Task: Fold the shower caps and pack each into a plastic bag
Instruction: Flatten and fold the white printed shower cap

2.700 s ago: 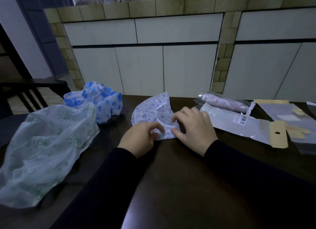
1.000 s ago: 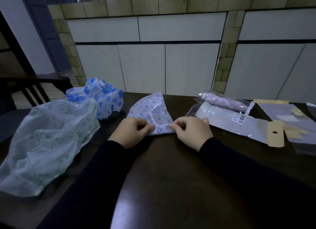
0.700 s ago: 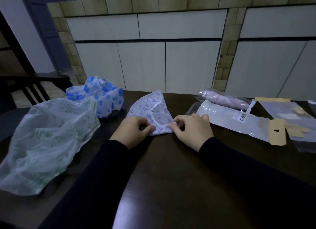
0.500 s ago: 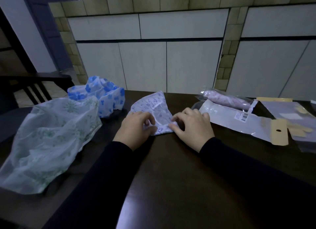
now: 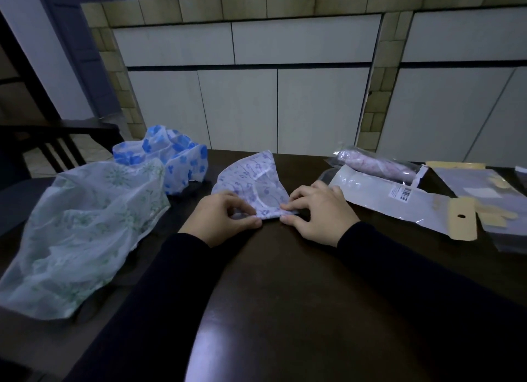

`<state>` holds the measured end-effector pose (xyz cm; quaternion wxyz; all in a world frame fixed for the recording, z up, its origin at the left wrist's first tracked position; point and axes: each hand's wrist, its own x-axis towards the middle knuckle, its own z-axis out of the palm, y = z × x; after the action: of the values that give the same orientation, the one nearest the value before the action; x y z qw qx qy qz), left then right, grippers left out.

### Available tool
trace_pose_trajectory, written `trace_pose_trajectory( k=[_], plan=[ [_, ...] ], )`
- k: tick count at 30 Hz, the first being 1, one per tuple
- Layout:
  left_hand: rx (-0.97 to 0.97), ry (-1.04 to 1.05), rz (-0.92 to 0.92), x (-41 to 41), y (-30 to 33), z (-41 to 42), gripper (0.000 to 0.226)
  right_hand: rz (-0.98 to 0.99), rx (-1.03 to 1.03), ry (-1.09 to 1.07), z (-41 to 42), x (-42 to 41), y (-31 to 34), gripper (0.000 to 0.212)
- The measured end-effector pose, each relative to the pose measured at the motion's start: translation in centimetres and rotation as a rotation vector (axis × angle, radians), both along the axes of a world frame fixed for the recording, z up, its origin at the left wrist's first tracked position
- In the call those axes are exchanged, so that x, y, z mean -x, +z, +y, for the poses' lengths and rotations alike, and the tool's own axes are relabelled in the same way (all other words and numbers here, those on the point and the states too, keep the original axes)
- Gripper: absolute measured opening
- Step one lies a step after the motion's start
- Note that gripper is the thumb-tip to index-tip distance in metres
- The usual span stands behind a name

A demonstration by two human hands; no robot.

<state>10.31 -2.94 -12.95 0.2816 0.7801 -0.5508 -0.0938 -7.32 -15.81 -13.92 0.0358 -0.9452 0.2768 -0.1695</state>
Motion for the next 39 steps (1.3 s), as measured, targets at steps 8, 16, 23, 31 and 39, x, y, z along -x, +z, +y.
trace_pose_trajectory(
  k=[8, 16, 23, 31, 39],
  plan=[
    [0.033, 0.068, -0.048, 0.1, -0.1, -0.3, 0.022, -0.040, -0.020, -0.026, 0.0, -0.5, 0.3, 0.034],
    [0.102, 0.124, -0.053, 0.4, -0.5, -0.6, 0.025, -0.154, -0.206, -0.143, 0.6, -1.6, 0.1, 0.035],
    [0.129, 0.152, 0.013, 0.1, -0.4, -0.3, 0.016, -0.085, -0.169, -0.208, 1.0, -1.4, 0.6, 0.040],
    [0.110, 0.190, -0.117, 0.8, -1.0, -0.9, 0.012, -0.175, -0.075, -0.092, 0.5, -1.1, 0.0, 0.024],
    [0.134, 0.163, -0.193, 0.7, -0.4, -0.4, 0.020, -0.114, -0.014, 0.060, 0.4, -0.9, 0.3, 0.024]
  ],
)
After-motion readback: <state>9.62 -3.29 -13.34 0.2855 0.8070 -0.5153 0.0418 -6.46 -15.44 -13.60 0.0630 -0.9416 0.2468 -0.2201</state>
